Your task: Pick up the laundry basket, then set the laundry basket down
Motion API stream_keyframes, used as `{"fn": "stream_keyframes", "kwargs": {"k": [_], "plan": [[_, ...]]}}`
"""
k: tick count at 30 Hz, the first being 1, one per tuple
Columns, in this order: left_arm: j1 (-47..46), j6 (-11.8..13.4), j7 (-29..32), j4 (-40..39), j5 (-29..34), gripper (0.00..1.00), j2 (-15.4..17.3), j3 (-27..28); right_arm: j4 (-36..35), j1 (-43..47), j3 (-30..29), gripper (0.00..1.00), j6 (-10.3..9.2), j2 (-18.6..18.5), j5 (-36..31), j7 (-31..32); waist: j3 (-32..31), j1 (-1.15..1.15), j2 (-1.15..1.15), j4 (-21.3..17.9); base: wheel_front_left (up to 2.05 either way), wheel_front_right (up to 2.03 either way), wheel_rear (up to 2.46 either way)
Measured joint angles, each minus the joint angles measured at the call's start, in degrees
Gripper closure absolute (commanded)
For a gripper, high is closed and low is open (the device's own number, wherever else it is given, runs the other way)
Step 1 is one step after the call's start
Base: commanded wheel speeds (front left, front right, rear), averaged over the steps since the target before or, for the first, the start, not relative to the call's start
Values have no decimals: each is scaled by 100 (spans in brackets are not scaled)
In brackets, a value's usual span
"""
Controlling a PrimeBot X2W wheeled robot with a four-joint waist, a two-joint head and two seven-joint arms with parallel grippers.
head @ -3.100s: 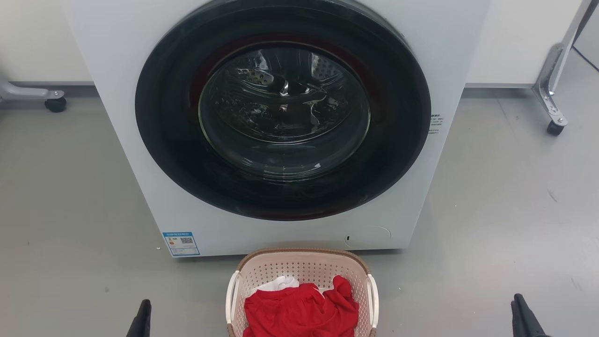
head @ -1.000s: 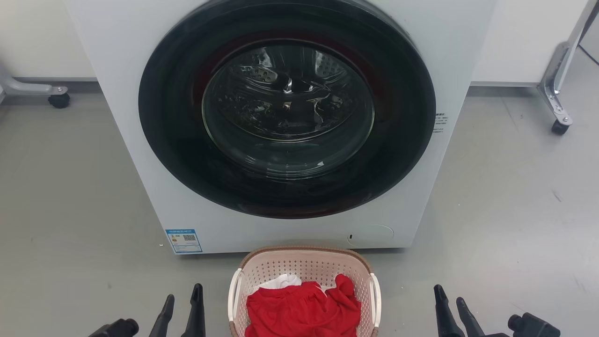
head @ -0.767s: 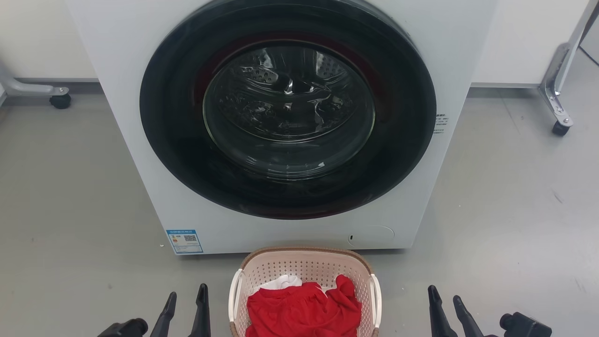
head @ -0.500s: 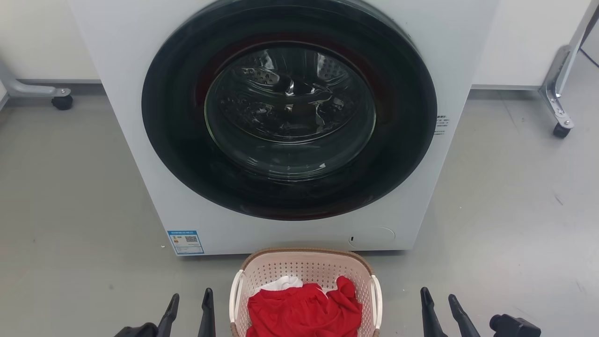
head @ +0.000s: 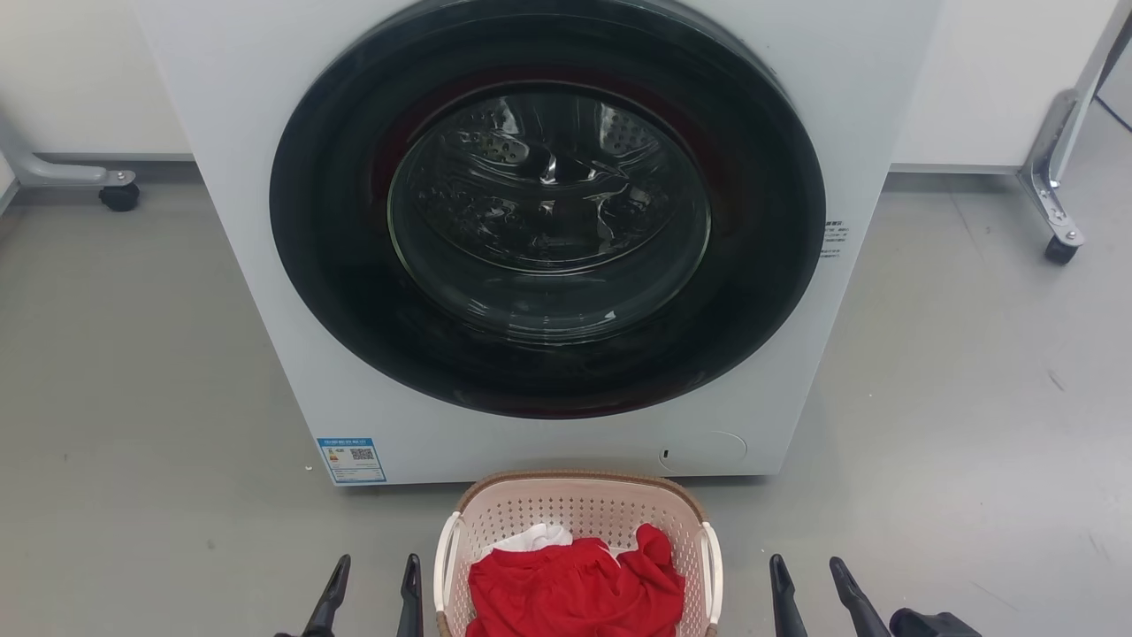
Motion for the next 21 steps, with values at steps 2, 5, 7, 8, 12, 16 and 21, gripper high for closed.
{"fn": "stream_keyframes", "kwargs": {"k": [2, 5, 7, 8, 12, 16, 21], "plan": [[4, 47, -40, -1, 180, 0, 0, -27, -15, 8, 33, 0, -4, -1, -118, -32, 0, 0, 0, 0, 0, 0, 0], [10, 93, -124, -12, 376, 0, 0, -81, -25, 32, 100, 0, -55, 0, -369, -111, 2, 0, 0, -1, 0, 0, 0], [13, 104, -156, -16, 561, 0, 1, -108, -34, 37, 140, 0, -86, 0, -499, -143, 4, 0, 0, -1, 0, 0, 0], [14, 125, -183, -16, 630, 0, 1, -127, -45, 40, 157, 0, -105, 0, -597, -169, 5, 0, 0, -1, 0, 0, 0], [15, 140, -183, -5, 670, 0, -3, -144, -58, 63, 164, 0, -107, 0, -662, -169, 12, 0, 0, -2, 0, 0, 0], [15, 116, -183, 22, 630, 0, -12, -122, -58, 91, 153, 0, -107, 1, -662, -169, 18, 0, 0, -3, 0, 0, 0], [15, 94, -182, 58, 627, 0, -36, -101, -60, 91, 126, 0, -107, 1, -662, -170, 26, 0, 0, -4, 0, 0, 0]]}}
